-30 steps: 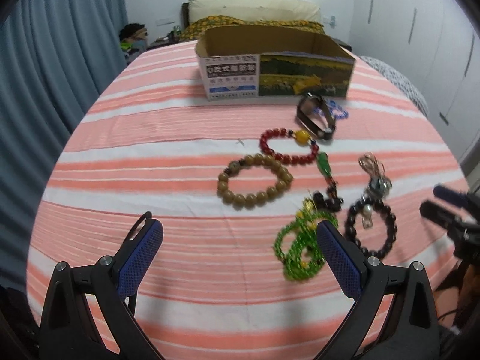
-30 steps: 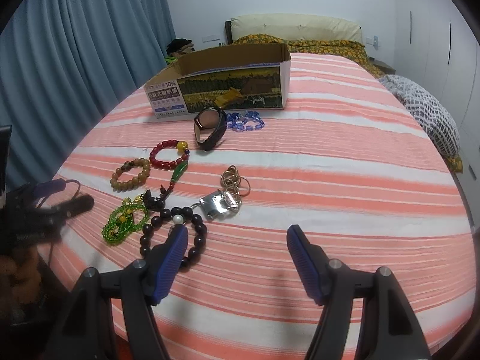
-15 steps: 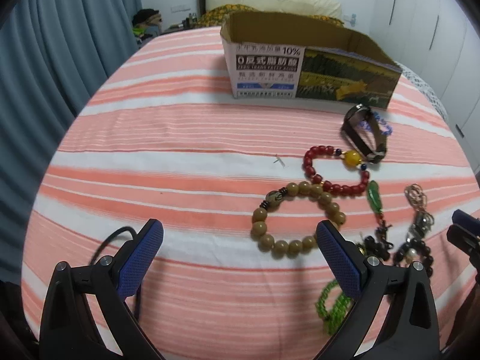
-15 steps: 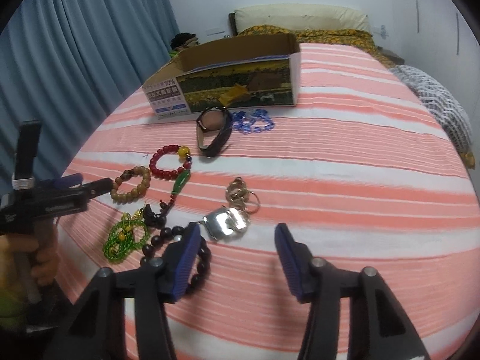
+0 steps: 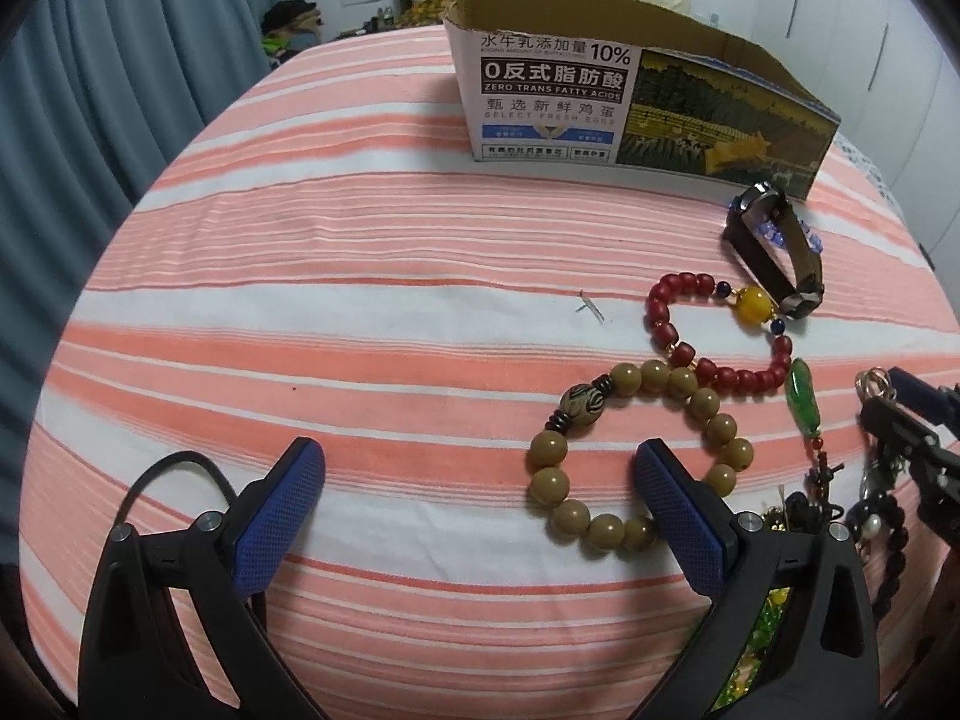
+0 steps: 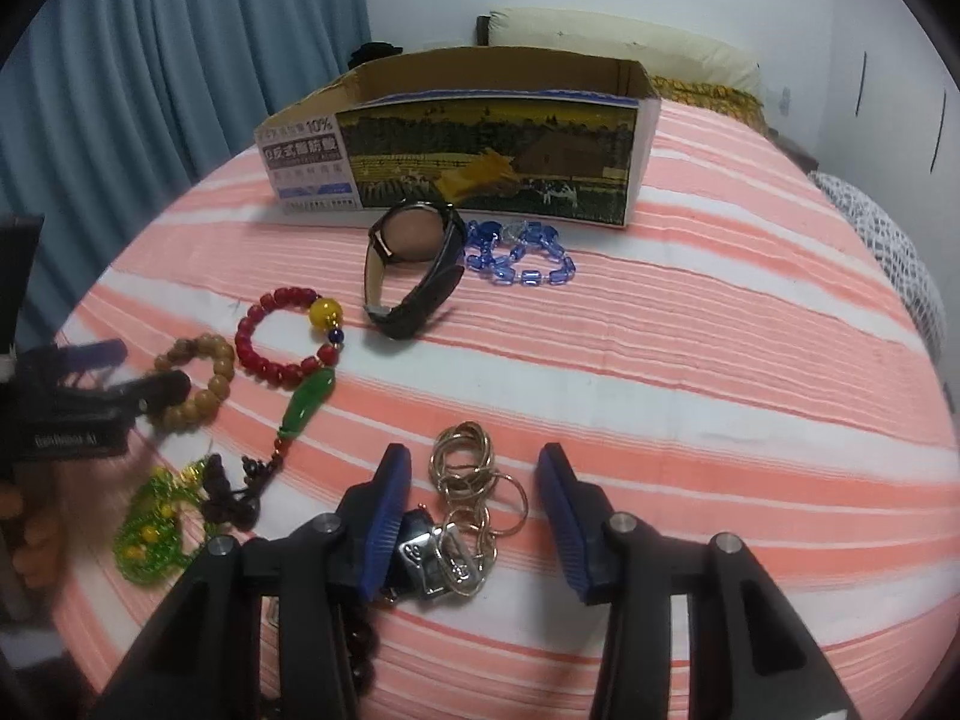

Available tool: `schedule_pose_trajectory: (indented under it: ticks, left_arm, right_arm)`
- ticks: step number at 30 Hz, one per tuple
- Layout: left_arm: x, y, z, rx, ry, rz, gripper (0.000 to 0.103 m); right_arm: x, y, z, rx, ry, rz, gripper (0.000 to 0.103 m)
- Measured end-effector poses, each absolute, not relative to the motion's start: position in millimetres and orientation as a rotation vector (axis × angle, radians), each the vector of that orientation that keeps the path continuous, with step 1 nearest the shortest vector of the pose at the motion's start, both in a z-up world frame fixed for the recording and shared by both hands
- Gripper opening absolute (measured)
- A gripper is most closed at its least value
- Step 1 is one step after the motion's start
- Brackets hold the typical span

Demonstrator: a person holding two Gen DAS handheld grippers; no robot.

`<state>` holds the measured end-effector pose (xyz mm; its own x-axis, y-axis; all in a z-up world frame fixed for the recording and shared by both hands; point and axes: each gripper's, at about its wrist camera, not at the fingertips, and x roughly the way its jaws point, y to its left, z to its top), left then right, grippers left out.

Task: Organize jewelry
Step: 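Grasp the keyring bunch with the right tool while the left tool grasps the brown bead bracelet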

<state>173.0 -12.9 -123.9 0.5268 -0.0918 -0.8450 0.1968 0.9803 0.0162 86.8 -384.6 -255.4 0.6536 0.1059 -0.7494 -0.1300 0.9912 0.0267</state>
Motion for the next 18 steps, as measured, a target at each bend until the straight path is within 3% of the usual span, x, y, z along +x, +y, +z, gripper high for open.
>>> schedule_pose_trajectory:
  ticks: [18]
  left_arm:
    - [182, -20, -124, 0.128, 1.072, -0.184, 0.100]
  right_arm:
    - [84, -382, -257, -0.085, 0.839, 0.132, 0.045]
